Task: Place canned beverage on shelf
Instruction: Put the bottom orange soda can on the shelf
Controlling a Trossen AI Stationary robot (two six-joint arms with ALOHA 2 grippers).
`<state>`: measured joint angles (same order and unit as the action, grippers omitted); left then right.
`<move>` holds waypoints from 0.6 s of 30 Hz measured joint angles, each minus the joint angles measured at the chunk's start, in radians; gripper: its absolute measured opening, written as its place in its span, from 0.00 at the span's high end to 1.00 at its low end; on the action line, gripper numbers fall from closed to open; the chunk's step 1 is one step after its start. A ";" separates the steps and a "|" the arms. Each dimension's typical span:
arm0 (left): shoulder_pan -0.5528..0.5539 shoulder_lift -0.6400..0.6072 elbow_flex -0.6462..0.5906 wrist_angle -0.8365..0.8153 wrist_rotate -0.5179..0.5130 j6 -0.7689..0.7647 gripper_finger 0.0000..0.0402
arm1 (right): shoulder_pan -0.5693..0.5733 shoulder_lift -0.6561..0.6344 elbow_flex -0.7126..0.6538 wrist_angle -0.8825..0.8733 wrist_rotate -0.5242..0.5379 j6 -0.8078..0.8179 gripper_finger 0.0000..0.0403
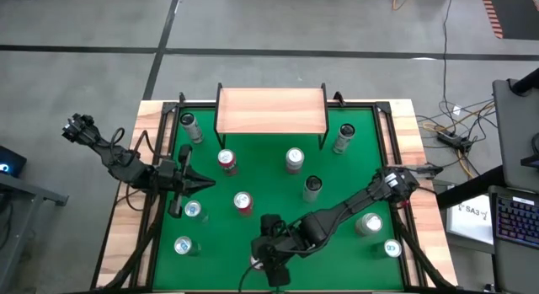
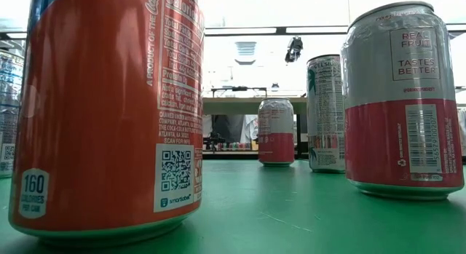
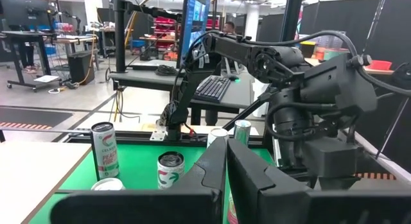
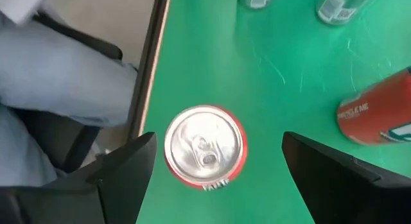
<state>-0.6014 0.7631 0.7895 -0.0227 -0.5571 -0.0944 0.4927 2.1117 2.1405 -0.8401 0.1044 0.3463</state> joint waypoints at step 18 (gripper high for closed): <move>0.000 0.001 0.000 -0.002 0.000 0.000 1.00 | -0.001 0.043 -0.005 0.098 0.001 -0.118 0.19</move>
<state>-0.6014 0.7645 0.7895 -0.0246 -0.5571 -0.0944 0.4918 2.1548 2.1357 -0.7418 0.1056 0.2287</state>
